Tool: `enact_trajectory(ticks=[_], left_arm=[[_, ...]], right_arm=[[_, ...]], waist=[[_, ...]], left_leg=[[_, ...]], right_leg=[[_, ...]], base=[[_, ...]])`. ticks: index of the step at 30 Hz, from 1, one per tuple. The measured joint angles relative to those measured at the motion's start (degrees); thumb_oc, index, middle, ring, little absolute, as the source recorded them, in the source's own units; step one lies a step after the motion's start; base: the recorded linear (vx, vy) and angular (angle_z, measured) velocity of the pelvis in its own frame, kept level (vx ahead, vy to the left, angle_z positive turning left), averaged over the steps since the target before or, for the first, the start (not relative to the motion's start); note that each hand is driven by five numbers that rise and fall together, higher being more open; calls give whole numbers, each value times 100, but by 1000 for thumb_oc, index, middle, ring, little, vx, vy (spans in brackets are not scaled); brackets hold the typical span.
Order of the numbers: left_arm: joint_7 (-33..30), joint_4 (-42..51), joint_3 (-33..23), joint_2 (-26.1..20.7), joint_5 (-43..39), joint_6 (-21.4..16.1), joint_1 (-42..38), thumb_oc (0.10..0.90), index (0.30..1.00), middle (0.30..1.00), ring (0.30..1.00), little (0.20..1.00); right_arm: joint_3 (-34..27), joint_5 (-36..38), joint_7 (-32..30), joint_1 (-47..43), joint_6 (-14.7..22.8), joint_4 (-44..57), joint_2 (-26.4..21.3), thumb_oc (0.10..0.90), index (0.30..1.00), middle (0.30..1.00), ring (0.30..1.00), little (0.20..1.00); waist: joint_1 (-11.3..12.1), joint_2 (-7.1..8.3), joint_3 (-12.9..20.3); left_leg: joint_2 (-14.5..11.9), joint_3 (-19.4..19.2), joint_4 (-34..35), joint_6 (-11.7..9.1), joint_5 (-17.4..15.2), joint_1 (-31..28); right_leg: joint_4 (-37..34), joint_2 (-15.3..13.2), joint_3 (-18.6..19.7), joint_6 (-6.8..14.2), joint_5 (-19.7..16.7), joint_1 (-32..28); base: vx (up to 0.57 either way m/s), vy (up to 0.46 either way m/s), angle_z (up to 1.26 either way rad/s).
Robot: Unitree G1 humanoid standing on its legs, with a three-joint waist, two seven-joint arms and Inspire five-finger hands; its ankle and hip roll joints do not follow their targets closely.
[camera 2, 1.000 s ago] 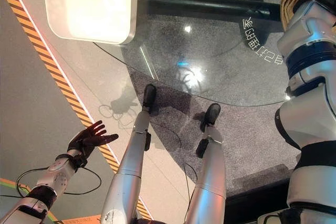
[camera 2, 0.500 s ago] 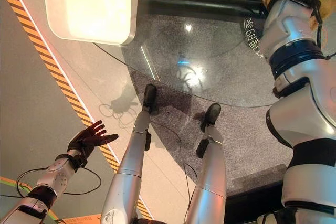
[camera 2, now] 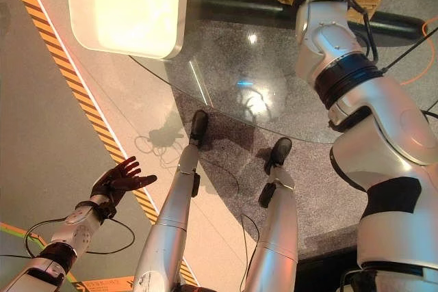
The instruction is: Wipe the table with a cloth and put it in the basket.
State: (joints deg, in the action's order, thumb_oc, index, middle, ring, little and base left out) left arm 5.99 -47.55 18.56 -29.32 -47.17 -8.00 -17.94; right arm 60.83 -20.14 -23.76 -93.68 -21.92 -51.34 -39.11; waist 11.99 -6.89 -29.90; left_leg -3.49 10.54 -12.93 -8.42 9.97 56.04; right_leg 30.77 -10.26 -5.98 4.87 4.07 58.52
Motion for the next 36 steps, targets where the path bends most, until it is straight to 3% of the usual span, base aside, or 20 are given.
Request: enact_trajectory(ticks=[10, 24, 36], left_arm=[[-4, -19, -117, 204, 132, -63, 0, 800, 900, 900, 900, 900], [-28, -96, -132, 336, 181, -214, -1, 800, 900, 900, 900, 900], [-55, -109, -163, 451, 183, -246, -21, 800, 900, 900, 900, 900]], right_arm=[[-67, -109, 166, 174, 5, 562, 15, 100, 300, 300, 300, 200], [-657, -220, 264, 833, 1, 1432, 99, 100, 300, 300, 300, 200], [-846, -231, 391, 1134, 7, 1677, 355, 100, 300, 300, 300, 200]], waist=[[22, -19, 5], [15, -19, 6], [-57, -17, 7]], left_leg=[[-4, 0, -1, -2, -1, -7], [-7, 0, -1, -7, -5, -56], [-8, 0, -25, -7, -16, -106]], right_leg=[[7, 4, 0, 0, 16, -2], [16, 11, 0, -6, 35, -45], [-1, 14, -5, -6, 29, -123]], base=[[0, 0, 0], [0, 0, 0], [-15, 6, 0]])
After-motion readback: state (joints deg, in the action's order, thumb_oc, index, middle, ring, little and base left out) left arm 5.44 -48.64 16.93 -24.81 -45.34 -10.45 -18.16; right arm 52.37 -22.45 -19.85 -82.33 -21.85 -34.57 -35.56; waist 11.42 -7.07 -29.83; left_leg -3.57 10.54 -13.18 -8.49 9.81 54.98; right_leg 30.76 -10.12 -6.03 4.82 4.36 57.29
